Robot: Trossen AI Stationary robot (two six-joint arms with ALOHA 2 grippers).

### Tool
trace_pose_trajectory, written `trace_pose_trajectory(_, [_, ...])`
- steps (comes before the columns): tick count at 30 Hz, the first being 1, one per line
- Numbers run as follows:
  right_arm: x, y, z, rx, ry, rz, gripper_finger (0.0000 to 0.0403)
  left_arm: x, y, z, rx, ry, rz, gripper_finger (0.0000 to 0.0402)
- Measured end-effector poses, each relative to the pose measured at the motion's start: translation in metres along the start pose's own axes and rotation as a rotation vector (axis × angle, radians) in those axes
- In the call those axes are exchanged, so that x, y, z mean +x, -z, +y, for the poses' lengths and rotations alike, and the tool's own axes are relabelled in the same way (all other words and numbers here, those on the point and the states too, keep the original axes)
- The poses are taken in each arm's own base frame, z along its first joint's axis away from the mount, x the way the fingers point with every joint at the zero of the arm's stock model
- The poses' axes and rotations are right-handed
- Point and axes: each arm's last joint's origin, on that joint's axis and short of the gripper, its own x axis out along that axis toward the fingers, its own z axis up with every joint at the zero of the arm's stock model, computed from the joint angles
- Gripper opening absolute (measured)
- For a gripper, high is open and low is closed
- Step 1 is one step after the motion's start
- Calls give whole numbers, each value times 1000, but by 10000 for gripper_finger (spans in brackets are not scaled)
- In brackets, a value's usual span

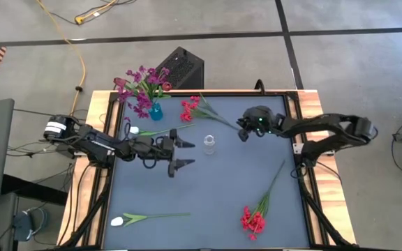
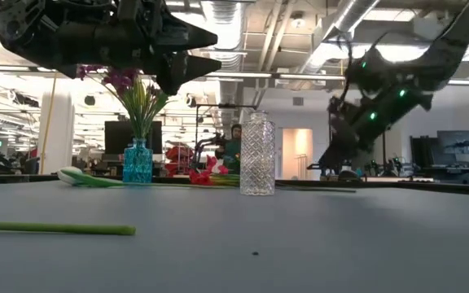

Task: Sort flowers into vase by color
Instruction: Put the top red flowers into the transparent vase

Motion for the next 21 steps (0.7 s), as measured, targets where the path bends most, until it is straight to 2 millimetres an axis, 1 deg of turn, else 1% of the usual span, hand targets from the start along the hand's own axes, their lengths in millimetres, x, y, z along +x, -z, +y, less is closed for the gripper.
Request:
trace_pose_trajectory(3, [14, 5, -4, 8, 10, 14, 127, 0, 1, 0, 1, 0, 11, 284])
trace_pose_trajectory(6, [29, 13, -5, 10, 16, 81, 159, 0, 1, 0, 1, -1, 13, 284])
trace_pose_trajectory(10, [44, 17, 0, 6, -33, 124, 198, 0, 1, 0, 13, -1, 14, 284])
trace_pose_trajectory(13, [53, 19, 4, -5, -40, 142, 218, 0, 2, 0, 33, -4, 20, 284])
trace_pose_trajectory(18, [60, 20, 8, -15, -42, 159, 227, 0, 4, 4, 37, -18, 43, 284])
trace_pose_trajectory(21, [60, 23, 10, -22, -43, 179, 211, 0, 5, 4, 38, -22, 59, 284])
